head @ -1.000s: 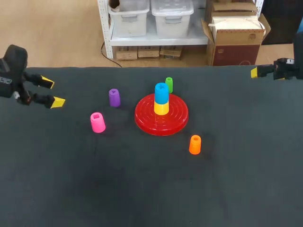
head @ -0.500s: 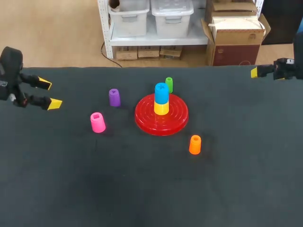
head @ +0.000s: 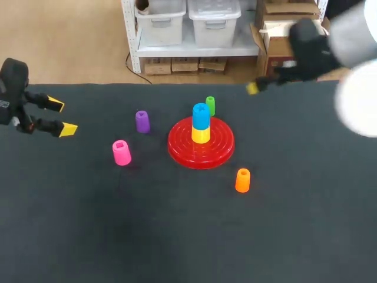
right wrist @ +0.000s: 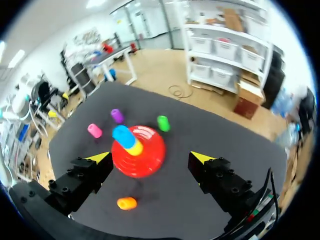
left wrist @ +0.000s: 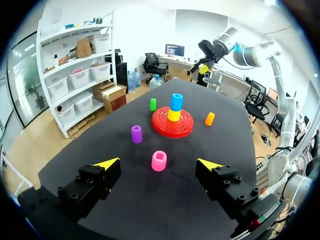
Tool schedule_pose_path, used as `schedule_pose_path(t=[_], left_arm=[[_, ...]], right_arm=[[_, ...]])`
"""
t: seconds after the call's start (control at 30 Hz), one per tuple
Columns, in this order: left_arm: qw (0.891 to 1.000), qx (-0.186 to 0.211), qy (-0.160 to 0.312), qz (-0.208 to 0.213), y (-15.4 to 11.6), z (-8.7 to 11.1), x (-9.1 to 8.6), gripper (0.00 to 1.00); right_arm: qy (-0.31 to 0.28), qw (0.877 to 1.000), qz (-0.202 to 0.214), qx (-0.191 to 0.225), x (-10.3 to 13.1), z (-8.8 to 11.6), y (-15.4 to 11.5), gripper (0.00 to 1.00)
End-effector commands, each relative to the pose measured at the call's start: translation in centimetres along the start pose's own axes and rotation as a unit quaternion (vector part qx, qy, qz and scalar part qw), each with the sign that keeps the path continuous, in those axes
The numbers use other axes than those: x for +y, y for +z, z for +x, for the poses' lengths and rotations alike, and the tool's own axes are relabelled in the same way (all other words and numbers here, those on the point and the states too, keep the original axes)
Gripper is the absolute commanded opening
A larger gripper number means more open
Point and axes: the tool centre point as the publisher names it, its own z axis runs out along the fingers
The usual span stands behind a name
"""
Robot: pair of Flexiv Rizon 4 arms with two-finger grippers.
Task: Pick up and stack the cylinders on the red base in this order: pink,purple,orange,green
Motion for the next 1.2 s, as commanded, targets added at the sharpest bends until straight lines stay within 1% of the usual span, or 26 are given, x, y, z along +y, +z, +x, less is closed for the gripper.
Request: schedule_pose_path(t=[0.03,0.13,0.2,0.27,0.4,0.43,0.57,0.67,0.8,1.07,1.1,1.17,1.2], left_arm=[[1.0,-0.003,0.001,0.0,0.0,0.2,0.0,1.0],[1.0,-0.003,0.001,0.0,0.0,0.2,0.0,1.0],[1.0,-0.003,0.001,0.0,0.0,0.2,0.0,1.0],[1.0,-0.003,0.001,0.0,0.0,0.2,0.0,1.0],[1.0,-0.003,0.001,0.0,0.0,0.2,0.0,1.0],[1.0,-0.003,0.001,0.0,0.0,0.2,0.0,1.0],[1.0,-0.003,0.001,0.0,0.0,0.2,0.0,1.0],[1.0,-0.003,0.001,0.0,0.0,0.2,0.0,1.0],[1.0,-0.003,0.001,0.0,0.0,0.2,0.0,1.0],[1.0,-0.003,0.001,0.0,0.0,0.2,0.0,1.0],[1.0,-0.003,0.001,0.0,0.0,0.2,0.0,1.0],[1.0,-0.003,0.001,0.0,0.0,0.2,0.0,1.0],[1.0,-0.003,0.001,0.0,0.0,0.2,0.0,1.0]], right_arm=[[-0.15,0.977,-0.051,0.139,5.4,-5.4,10.1,1.0],[-0.186,0.968,-0.067,0.155,7.5,-6.0,11.9,1.0],[-0.2,0.963,-0.079,0.164,8.5,-6.2,12.7,1.0],[-0.232,0.951,-0.097,0.18,9.8,-6.2,13.7,1.0],[-0.278,0.933,-0.119,0.196,11.5,-6.0,15.1,1.0],[-0.279,0.932,-0.117,0.2,11.7,-6.0,15.4,1.0],[-0.301,0.92,-0.118,0.22,12.6,-5.9,16.4,1.0],[-0.316,0.912,-0.126,0.228,13.6,-5.8,16.9,1.0],[-0.356,0.892,-0.129,0.247,14.9,-5.4,17.8,1.0],[-0.412,0.862,-0.136,0.263,18.2,-3.5,19.4,1.0],[-0.419,0.856,-0.136,0.269,18.6,-3.3,19.6,1.0],[-0.428,0.851,-0.138,0.271,19.3,-2.8,19.9,1.0],[-0.437,0.846,-0.139,0.272,19.8,-2.6,20.1,1.0]])
